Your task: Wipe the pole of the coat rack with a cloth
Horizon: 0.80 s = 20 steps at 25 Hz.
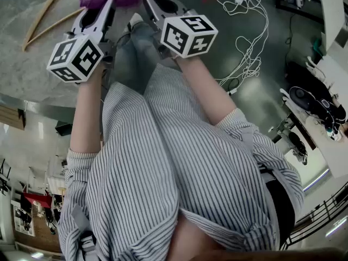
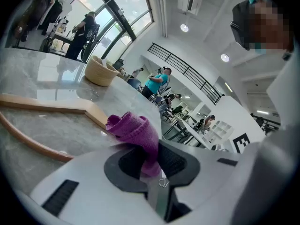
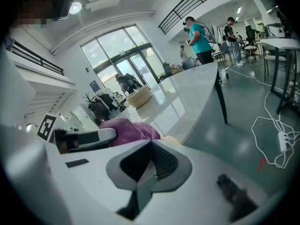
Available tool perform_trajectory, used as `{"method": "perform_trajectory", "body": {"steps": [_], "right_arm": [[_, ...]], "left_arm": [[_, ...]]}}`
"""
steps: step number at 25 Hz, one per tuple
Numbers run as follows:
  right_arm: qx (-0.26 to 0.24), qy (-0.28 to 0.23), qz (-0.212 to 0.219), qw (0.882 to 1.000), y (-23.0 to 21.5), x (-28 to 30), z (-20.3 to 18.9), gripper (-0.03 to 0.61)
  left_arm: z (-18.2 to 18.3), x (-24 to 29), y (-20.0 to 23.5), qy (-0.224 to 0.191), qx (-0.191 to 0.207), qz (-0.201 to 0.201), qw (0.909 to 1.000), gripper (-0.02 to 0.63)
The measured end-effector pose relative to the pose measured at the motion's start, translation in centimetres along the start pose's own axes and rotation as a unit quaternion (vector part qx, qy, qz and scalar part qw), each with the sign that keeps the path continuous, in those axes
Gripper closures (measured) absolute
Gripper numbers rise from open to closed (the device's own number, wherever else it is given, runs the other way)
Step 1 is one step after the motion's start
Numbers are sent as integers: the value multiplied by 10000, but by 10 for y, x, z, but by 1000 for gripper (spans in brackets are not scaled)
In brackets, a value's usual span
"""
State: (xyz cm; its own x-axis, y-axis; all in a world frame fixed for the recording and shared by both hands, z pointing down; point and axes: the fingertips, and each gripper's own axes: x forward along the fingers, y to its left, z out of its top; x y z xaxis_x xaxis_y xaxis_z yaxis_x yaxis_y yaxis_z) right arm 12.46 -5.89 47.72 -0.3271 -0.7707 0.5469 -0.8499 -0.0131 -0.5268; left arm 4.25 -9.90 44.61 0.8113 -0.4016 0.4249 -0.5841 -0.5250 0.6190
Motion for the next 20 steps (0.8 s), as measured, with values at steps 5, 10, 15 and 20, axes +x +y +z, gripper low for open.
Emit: {"method": "perform_trajectory", "body": {"steps": [5,10,15,20], "right_arm": [[40,-58,-46,10000,-5,-4,1,563],[46,-100,-86,9999,-8,-7,4,563],[14,-117,-111,9999,-6,-9,3,563],[-44,-142,-89,9999,0,-10,4,563]], "left_arm": [[-4,10,-10,94,51,-176,9998,534],[-6,17,-16,178,79,-288,9994,534],[-8,16,-20,249,90,-412,9988,534],[-10,13,-26,275,132,-512,9982,534]]}}
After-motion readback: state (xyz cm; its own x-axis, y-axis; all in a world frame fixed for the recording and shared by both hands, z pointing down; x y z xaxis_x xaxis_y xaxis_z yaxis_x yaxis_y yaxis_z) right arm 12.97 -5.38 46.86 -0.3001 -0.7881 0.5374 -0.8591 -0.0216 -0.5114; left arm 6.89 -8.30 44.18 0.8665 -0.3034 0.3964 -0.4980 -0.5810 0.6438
